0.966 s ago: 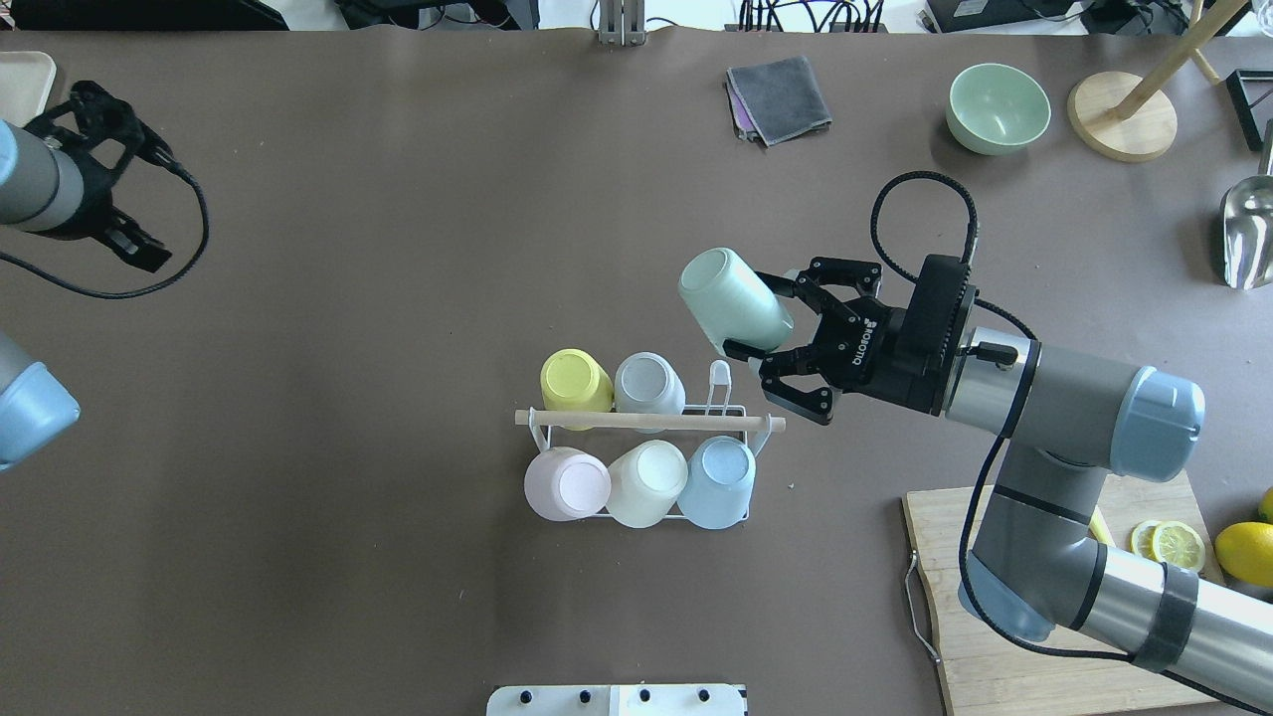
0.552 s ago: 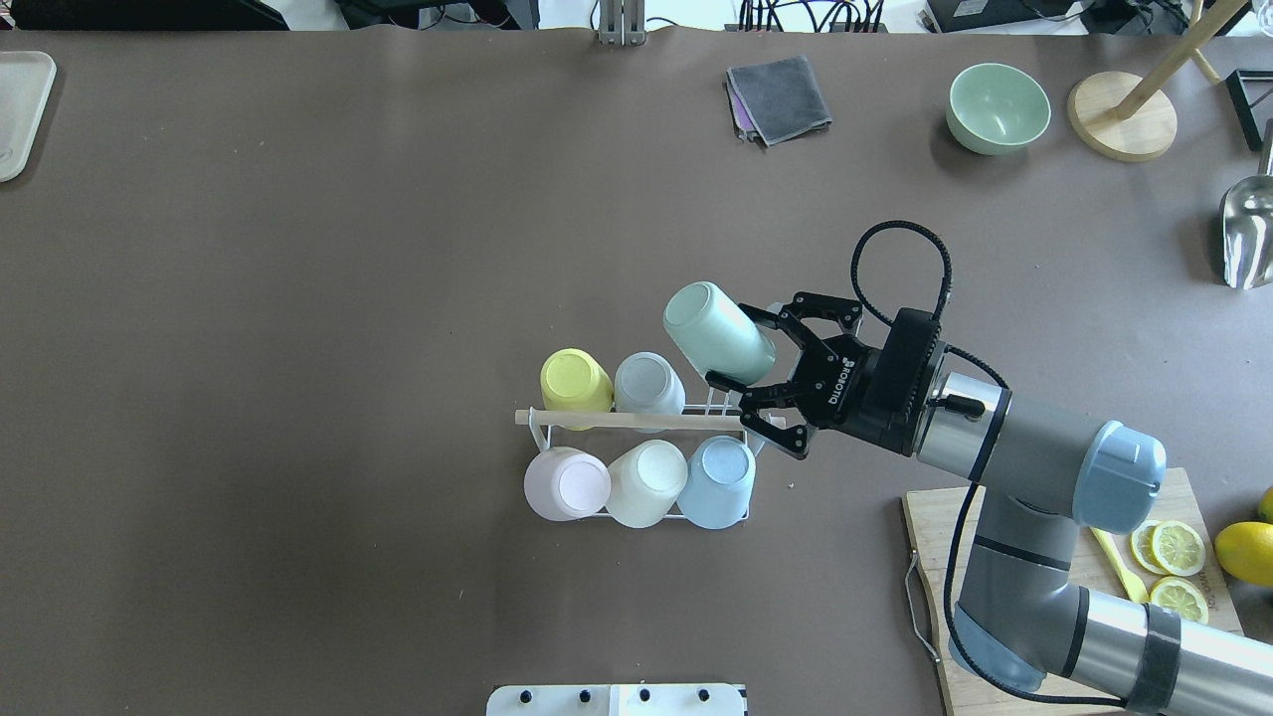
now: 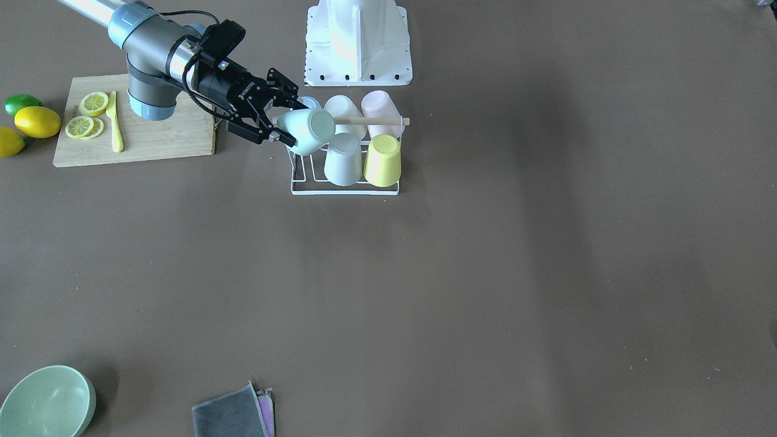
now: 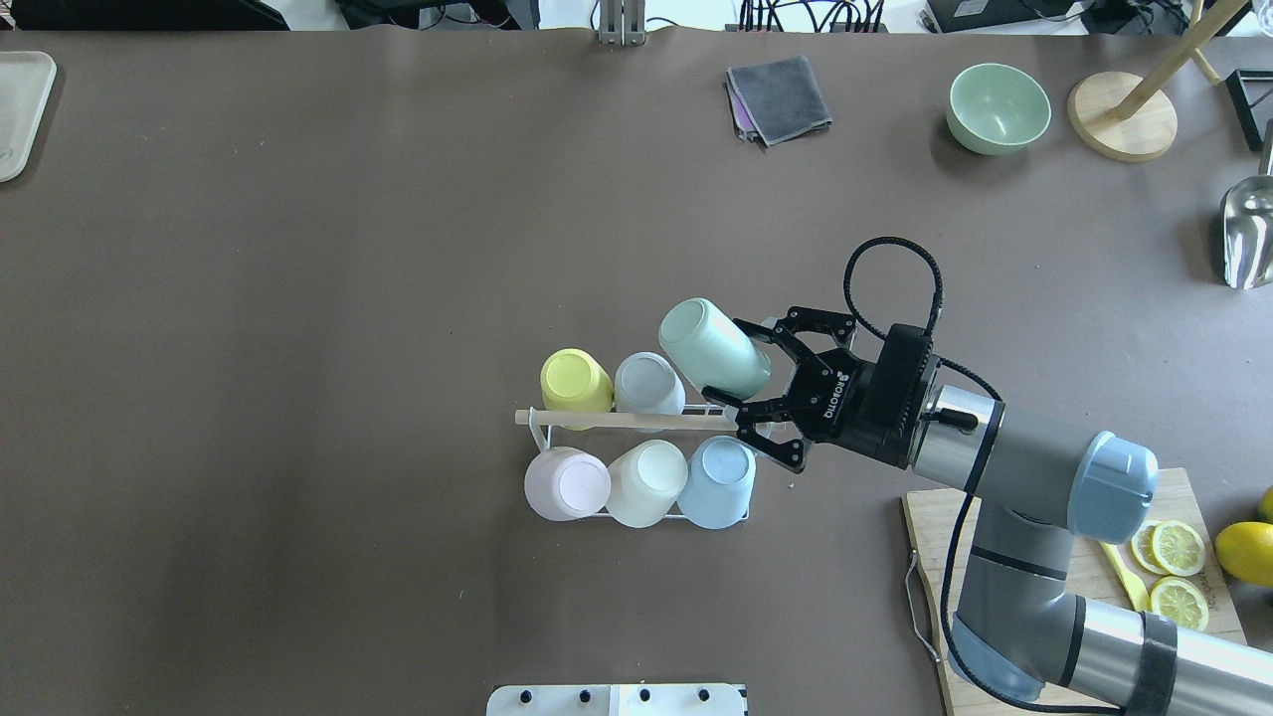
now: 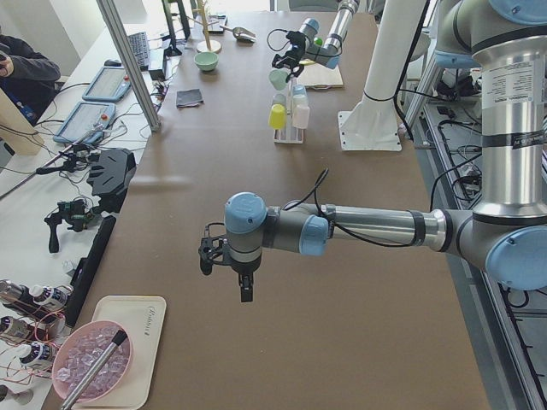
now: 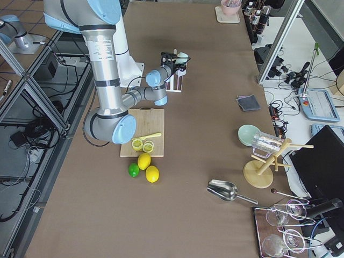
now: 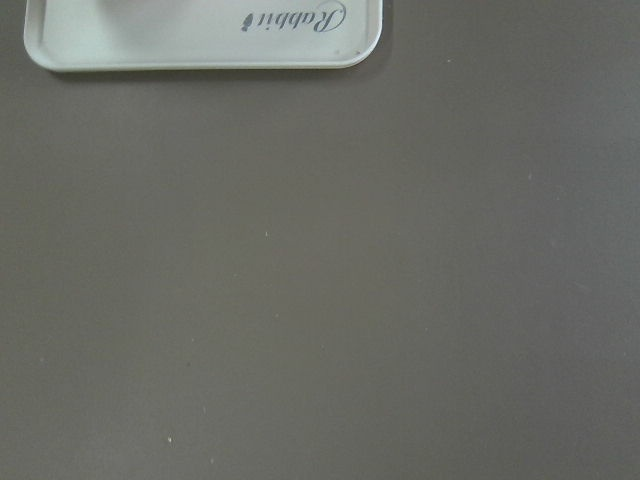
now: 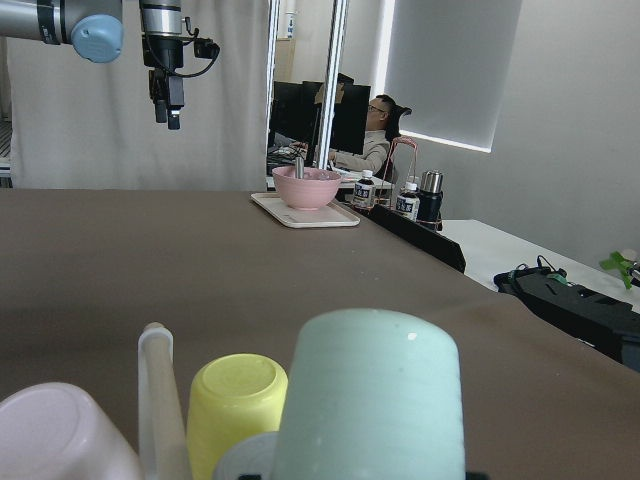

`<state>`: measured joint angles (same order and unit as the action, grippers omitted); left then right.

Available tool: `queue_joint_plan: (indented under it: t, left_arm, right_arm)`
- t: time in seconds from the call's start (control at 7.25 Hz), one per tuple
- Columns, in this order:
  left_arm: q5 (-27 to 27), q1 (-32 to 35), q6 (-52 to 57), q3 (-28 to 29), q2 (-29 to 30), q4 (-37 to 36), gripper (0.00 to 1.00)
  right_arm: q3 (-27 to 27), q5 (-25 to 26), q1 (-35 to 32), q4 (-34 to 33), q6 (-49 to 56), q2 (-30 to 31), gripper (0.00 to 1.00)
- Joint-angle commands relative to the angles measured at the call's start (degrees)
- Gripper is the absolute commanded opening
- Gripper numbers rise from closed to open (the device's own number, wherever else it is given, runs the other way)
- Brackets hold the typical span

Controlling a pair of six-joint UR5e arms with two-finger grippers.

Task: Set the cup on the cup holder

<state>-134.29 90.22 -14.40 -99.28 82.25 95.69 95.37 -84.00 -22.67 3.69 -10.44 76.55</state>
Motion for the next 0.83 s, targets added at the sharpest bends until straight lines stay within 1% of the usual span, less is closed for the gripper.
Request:
queue_joint_plan:
  t: [0.0, 0.14, 0.28, 0.41, 0.69]
  left_arm:
    - [-1.94, 2.85, 6.26, -0.65, -3.14, -0.59, 0.99]
    - [-1.85, 2.86, 14.41, -0.04, -3.15, -0.68, 0.98]
    - [-1.85, 2.86, 17.88, -0.03, -3.06, -1.89, 0.98]
    - [-1.07, 2.25, 17.48, -0.38, -1.32, -6.78, 0.98]
    - [-0.97, 2.24, 17.12, -1.00, 3.50, -15.92, 0.99]
  right_arm:
    - [-0.36, -0.28, 0.43, 0.09, 0.34, 0.01, 0.50]
    - [-0.45, -0.46, 0.60, 0.09, 0.60, 0.01, 0.50]
    - [-0.45, -0.46, 1.04, 0.09, 0.60, 0.01, 0.50]
    - [-0.97, -0.72, 1.74, 1.05, 0.60, 0.44, 0.56]
    - [-0.80, -0.81, 2.01, 1.23, 0.60, 1.32, 0.61]
